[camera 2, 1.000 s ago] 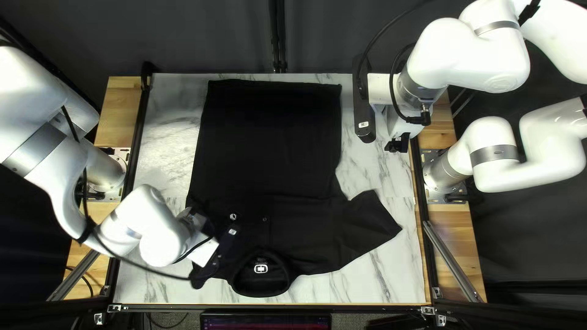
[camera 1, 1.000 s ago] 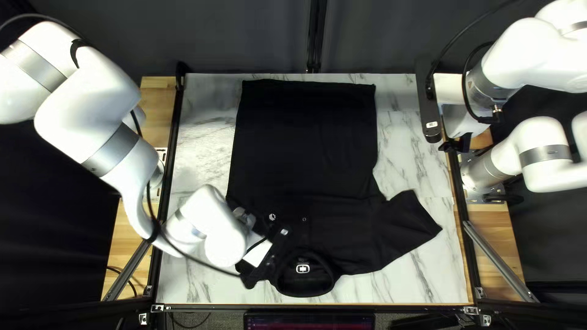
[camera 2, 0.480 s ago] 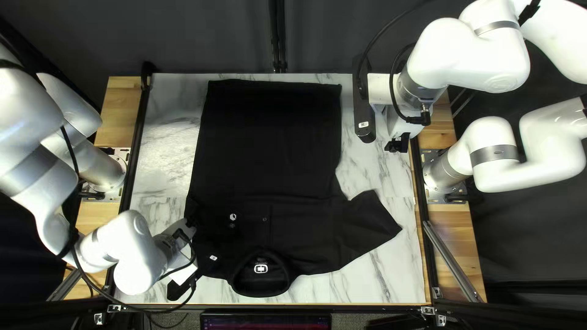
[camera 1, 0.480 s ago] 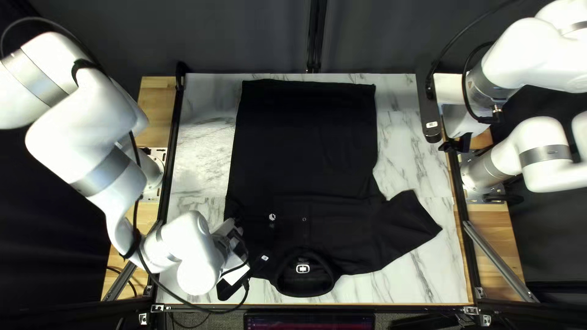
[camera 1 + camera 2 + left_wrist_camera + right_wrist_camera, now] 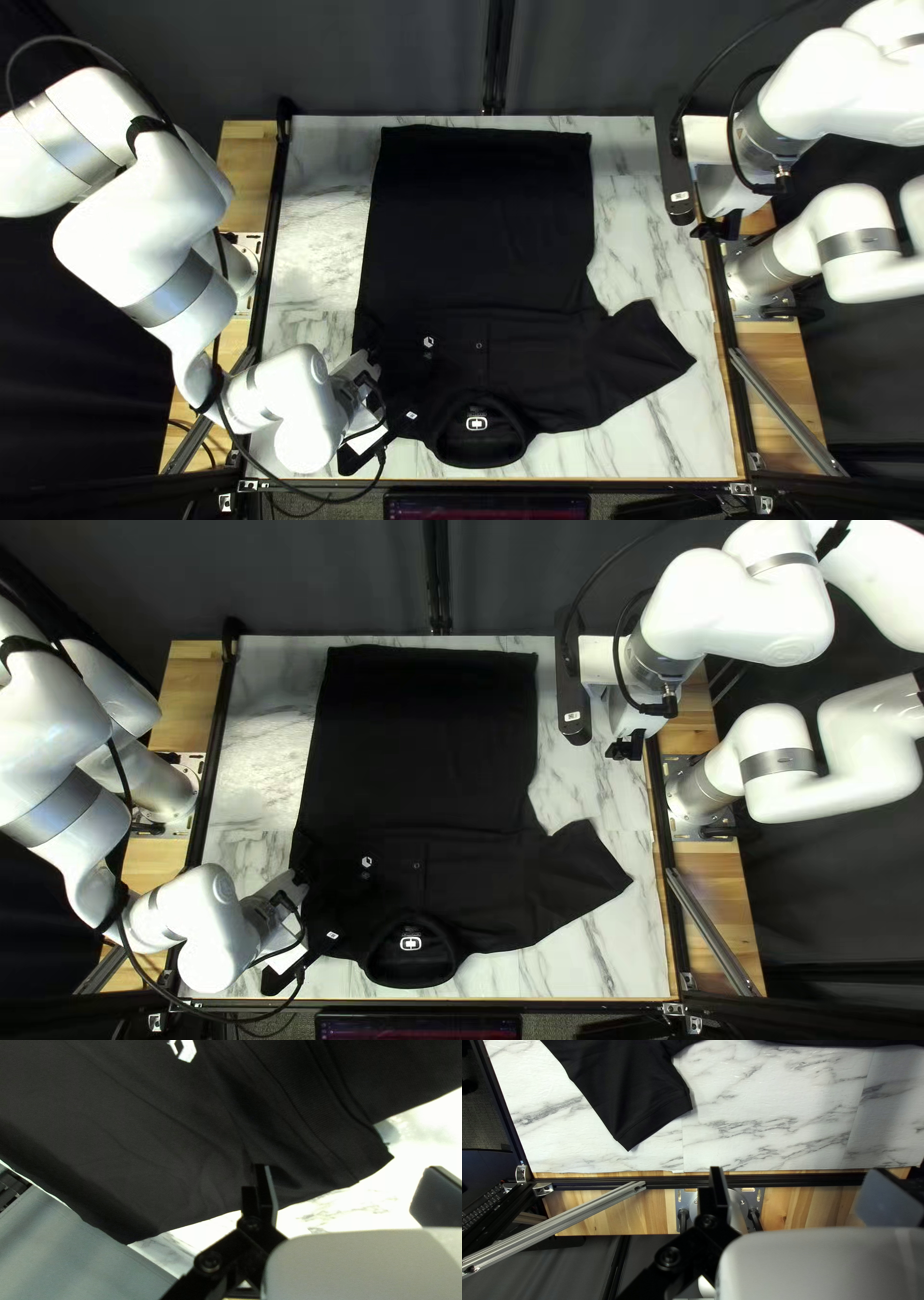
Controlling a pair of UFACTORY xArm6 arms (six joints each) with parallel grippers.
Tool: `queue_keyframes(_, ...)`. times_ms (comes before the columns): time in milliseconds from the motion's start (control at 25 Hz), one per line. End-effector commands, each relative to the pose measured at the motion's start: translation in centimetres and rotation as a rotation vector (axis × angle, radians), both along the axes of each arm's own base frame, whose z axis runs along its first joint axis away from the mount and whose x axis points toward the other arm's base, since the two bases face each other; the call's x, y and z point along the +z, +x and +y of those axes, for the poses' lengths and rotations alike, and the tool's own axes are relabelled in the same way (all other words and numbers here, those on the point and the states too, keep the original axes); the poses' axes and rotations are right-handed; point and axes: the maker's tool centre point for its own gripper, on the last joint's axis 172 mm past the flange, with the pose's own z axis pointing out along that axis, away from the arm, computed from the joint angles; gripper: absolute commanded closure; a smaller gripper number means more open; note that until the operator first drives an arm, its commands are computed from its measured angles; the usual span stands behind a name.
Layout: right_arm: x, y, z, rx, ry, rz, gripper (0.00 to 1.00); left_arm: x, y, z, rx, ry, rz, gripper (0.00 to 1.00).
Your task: Fold t-shirt
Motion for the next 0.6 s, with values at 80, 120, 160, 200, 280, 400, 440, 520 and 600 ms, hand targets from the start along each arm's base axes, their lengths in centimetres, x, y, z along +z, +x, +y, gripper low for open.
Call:
queue_keyframes(80, 0.00, 0.00, 0.00, 0.000, 0.000, 0.000, 0.00, -0.56, -0.52, 0.17, 0.003, -0.003, -0.009, 0.17)
queue_keyframes(120, 0.00, 0.00, 0.00, 0.000, 0.000, 0.000, 0.00, -0.57, -0.56, 0.17, 0.003, -0.004, -0.010, 0.26)
queue_keyframes(160, 0.00, 0.00, 0.00, 0.000, 0.000, 0.000, 0.00, -0.54, -0.60, 0.18, 0.004, -0.005, -0.011, 0.32)
queue_keyframes(200, 0.00, 0.00, 0.00, 0.000, 0.000, 0.000, 0.00, -0.52, -0.61, 0.18, 0.005, -0.005, -0.012, 0.61)
queue_keyframes(280, 0.00, 0.00, 0.00, 0.000, 0.000, 0.000, 0.00, -0.42, -0.62, 0.19, 0.006, -0.007, -0.012, 0.95)
queue_keyframes(400, 0.00, 0.00, 0.00, 0.000, 0.000, 0.000, 0.00, -0.38, -0.70, 0.25, 0.009, -0.009, -0.012, 1.00)
queue_keyframes(440, 0.00, 0.00, 0.00, 0.000, 0.000, 0.000, 0.00, -0.38, -0.70, 0.27, 0.009, -0.009, -0.012, 1.00)
queue_keyframes(520, 0.00, 0.00, 0.00, 0.000, 0.000, 0.000, 0.00, -0.38, -0.69, 0.26, 0.010, -0.010, -0.012, 1.00)
queue_keyframes(600, 0.00, 0.00, 0.00, 0.000, 0.000, 0.000, 0.00, -0.26, -0.63, 0.21, 0.010, -0.009, -0.012, 1.00)
